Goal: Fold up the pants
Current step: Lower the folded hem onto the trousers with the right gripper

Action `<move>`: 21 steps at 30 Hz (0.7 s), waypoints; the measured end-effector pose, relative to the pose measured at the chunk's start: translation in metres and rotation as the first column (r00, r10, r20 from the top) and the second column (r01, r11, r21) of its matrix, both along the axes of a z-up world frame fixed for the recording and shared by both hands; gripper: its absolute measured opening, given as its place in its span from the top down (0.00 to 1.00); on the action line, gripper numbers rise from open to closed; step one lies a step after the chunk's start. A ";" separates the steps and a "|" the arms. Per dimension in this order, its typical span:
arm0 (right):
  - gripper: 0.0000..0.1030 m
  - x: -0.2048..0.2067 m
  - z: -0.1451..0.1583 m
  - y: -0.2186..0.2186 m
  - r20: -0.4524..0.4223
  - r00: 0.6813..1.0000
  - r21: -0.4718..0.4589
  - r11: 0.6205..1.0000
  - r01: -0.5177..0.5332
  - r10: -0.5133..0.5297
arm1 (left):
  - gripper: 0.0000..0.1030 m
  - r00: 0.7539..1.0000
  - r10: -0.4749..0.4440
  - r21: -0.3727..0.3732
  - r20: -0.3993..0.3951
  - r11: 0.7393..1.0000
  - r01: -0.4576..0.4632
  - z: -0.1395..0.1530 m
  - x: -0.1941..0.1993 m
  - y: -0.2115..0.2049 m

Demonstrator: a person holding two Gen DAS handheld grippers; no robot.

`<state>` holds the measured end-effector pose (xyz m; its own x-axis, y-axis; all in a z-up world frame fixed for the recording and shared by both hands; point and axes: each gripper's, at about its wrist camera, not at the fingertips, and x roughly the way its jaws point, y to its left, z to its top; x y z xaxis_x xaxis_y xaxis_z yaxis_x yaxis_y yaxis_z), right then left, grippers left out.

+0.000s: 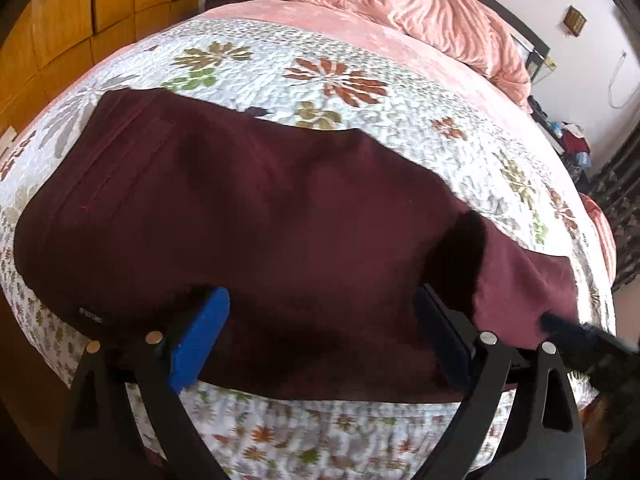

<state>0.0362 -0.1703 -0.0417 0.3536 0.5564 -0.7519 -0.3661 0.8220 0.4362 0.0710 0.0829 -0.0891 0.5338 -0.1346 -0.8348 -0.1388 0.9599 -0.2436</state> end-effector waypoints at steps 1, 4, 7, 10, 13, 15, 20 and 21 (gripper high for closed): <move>0.54 0.001 0.008 -0.018 0.024 0.999 -0.034 0.998 0.048 -0.047 | 0.10 1.000 -0.016 -0.007 0.006 1.000 0.016 0.003 0.001 -0.006; 0.53 0.010 0.011 -0.068 0.060 0.981 -0.153 0.970 0.190 -0.183 | 0.10 0.997 -0.069 -0.026 0.026 0.997 0.070 0.010 0.002 -0.029; 0.53 0.023 -0.011 -0.103 0.016 0.967 -0.182 0.951 0.251 -0.253 | 0.10 0.988 -0.149 -0.036 0.049 0.988 0.151 0.016 0.006 -0.065; 0.57 0.031 -0.045 -0.118 -0.051 0.958 -0.180 0.947 0.267 -0.281 | 0.10 0.972 -0.215 -0.049 0.092 0.974 0.220 0.021 0.010 -0.100; 0.58 0.031 -0.063 -0.120 -0.048 0.954 -0.194 0.940 0.282 -0.296 | 0.10 0.960 -0.270 -0.030 0.066 0.962 0.273 0.012 0.018 -0.129; 0.57 0.030 -0.062 -0.117 -0.031 0.958 -0.214 0.939 0.270 -0.283 | 0.10 0.960 -0.281 0.002 0.018 0.960 0.281 -0.003 0.026 -0.141; 0.57 0.031 -0.034 -0.130 -0.016 0.952 -0.065 0.950 0.304 -0.306 | 0.11 0.968 -0.249 -0.009 0.023 0.968 0.249 -0.005 0.036 -0.145; 0.57 0.034 -0.032 -0.131 -0.014 0.949 -0.059 0.948 0.313 -0.315 | 0.11 0.968 -0.249 -0.017 0.037 0.968 0.250 -0.001 0.038 -0.147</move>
